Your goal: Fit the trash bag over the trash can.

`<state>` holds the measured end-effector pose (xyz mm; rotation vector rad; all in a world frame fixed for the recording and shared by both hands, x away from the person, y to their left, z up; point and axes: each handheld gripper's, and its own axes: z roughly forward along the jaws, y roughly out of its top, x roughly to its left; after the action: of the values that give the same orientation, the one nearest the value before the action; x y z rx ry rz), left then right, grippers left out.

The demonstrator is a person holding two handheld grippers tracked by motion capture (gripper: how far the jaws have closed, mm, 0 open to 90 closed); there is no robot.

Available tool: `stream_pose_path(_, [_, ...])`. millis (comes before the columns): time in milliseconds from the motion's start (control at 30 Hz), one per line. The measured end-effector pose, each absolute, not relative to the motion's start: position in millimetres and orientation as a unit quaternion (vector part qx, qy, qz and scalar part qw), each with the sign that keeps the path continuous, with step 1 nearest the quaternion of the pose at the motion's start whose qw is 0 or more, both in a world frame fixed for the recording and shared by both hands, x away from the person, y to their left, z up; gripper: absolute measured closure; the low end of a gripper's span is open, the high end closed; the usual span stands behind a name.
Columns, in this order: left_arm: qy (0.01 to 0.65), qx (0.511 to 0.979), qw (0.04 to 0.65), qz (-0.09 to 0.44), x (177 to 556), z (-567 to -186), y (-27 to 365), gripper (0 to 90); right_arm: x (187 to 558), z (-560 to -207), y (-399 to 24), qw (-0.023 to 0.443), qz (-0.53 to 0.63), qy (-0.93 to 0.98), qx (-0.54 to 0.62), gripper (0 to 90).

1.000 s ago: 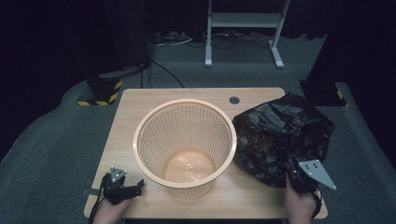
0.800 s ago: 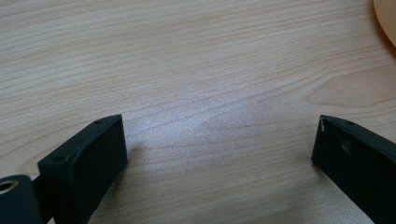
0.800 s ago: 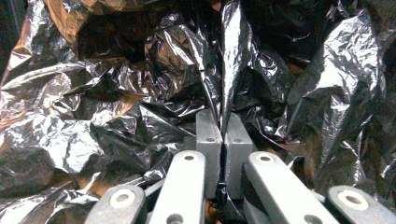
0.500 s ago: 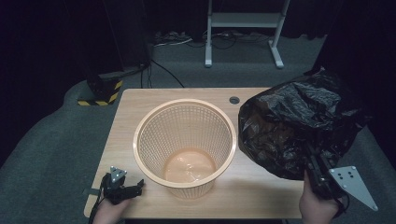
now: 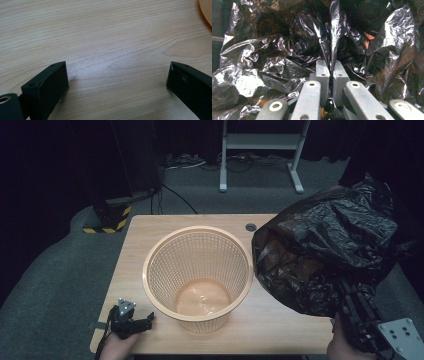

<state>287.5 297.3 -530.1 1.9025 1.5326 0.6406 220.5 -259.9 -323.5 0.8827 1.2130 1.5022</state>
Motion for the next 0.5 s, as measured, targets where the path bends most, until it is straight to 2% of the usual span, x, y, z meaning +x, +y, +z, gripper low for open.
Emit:
stream_pose_path(300, [0.578, 0.718, 0.303, 0.242, 287, -530, 297, 3.8, 200, -308, -256, 0.494, 0.638, 0.484, 0.338, 86.4])
stream_pose_path(500, [0.578, 0.718, 0.304, 0.242, 287, -530, 297, 3.9, 190, -304, -251, 0.482, 0.651, 0.488, 0.325, 86.5])
